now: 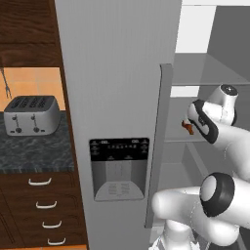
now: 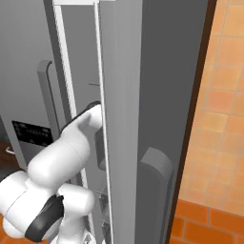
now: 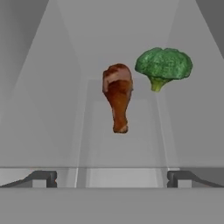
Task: Place one broccoli and one chicken drumstick in each tupperware on the nearby counter, to pack two identical lunches.
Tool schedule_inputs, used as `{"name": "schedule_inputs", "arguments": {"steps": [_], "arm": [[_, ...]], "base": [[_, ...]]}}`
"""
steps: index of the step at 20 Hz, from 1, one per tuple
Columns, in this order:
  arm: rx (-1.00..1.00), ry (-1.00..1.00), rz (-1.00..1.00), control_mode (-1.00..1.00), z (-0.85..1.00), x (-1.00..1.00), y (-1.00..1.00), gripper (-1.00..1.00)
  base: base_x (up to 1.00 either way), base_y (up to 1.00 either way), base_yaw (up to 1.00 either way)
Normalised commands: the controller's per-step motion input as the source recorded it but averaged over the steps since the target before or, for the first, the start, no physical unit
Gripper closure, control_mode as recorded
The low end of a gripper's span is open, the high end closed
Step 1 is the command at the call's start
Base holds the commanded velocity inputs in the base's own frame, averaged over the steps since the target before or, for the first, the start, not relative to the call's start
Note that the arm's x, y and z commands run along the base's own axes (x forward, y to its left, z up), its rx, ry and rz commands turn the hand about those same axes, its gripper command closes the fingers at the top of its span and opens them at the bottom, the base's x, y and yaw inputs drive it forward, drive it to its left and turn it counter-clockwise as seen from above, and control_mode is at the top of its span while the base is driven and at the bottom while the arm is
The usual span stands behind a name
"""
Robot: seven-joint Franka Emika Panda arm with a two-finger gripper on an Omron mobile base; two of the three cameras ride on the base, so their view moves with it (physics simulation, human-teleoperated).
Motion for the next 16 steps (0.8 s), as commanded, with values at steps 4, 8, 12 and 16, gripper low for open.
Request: {"name": "schedule_inputs", "arguments": {"steps": [4, 8, 12, 16], "arm": [[0.00, 0.00, 0.00, -1.00, -0.17, 0.18, -0.03, -1.00], [0.00, 0.00, 0.00, -1.00, -0.18, 0.31, 0.00, -1.00], [0.00, 0.00, 0.00, -1.00, -0.12, 0.26, 0.00, -1.00], [0.00, 0.00, 0.00, -1.00, -0.08, 0.17, 0.00, -1.00]], "base": [[0.00, 0.00, 0.00], [0.00, 0.00, 0.00], [0.00, 0.00, 0.00], [0.00, 0.00, 0.00]]}}
